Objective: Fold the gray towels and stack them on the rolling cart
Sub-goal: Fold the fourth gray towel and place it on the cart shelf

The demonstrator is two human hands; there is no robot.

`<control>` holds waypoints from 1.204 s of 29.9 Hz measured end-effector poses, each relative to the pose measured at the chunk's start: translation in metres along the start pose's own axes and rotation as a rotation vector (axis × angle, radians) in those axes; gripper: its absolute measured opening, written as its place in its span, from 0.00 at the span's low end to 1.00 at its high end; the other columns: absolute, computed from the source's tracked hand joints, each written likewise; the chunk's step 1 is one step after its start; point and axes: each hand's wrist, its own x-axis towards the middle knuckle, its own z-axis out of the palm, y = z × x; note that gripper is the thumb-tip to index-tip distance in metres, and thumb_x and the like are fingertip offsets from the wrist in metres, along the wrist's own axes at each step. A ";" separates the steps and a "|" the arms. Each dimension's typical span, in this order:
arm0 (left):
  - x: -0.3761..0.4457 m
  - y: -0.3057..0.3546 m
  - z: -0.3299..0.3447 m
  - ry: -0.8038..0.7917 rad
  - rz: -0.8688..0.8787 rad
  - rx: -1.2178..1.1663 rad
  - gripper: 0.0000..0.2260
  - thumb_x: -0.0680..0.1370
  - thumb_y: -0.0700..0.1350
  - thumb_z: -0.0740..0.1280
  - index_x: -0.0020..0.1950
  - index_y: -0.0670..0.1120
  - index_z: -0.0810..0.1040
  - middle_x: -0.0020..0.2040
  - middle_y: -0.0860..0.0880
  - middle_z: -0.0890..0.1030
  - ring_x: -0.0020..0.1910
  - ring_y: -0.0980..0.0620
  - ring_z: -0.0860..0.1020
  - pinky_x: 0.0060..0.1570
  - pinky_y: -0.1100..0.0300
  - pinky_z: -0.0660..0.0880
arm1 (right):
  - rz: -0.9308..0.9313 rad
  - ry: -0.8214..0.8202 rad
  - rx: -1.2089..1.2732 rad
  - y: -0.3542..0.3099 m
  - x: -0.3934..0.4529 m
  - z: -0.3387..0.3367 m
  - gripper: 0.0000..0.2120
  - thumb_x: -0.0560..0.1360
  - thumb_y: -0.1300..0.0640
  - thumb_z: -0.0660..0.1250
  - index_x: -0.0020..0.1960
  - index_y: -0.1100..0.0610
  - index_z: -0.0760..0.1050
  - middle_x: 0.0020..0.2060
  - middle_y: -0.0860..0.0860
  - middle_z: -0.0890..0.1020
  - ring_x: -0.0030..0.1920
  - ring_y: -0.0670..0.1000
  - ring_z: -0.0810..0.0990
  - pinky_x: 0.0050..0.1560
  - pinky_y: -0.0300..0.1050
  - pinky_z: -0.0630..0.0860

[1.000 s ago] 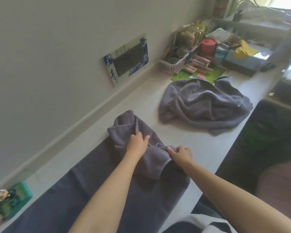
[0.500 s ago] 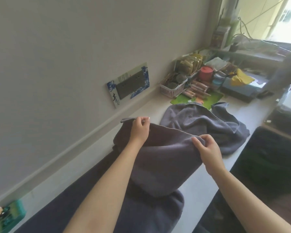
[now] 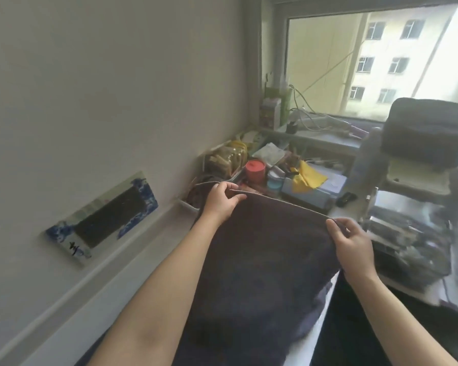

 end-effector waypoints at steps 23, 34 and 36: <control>0.005 -0.018 0.008 0.300 -0.387 -0.567 0.04 0.71 0.43 0.74 0.40 0.48 0.80 0.43 0.45 0.83 0.45 0.46 0.82 0.52 0.48 0.79 | 0.070 -0.460 0.019 -0.003 0.032 0.077 0.06 0.76 0.55 0.67 0.41 0.54 0.79 0.35 0.51 0.82 0.36 0.48 0.77 0.39 0.43 0.74; -0.180 -0.062 -0.132 0.598 -0.322 -0.724 0.03 0.75 0.39 0.70 0.45 0.46 0.78 0.44 0.47 0.80 0.46 0.49 0.80 0.54 0.54 0.78 | 0.009 -0.872 0.142 -0.055 -0.162 0.134 0.07 0.77 0.54 0.65 0.42 0.55 0.78 0.31 0.47 0.81 0.34 0.43 0.77 0.36 0.34 0.73; -0.230 -0.078 -0.162 0.663 -0.307 -0.725 0.04 0.75 0.38 0.69 0.43 0.46 0.78 0.40 0.48 0.79 0.42 0.50 0.78 0.51 0.54 0.78 | -0.039 -0.916 0.155 -0.065 -0.219 0.144 0.06 0.77 0.55 0.65 0.42 0.55 0.79 0.30 0.43 0.80 0.33 0.39 0.76 0.34 0.30 0.71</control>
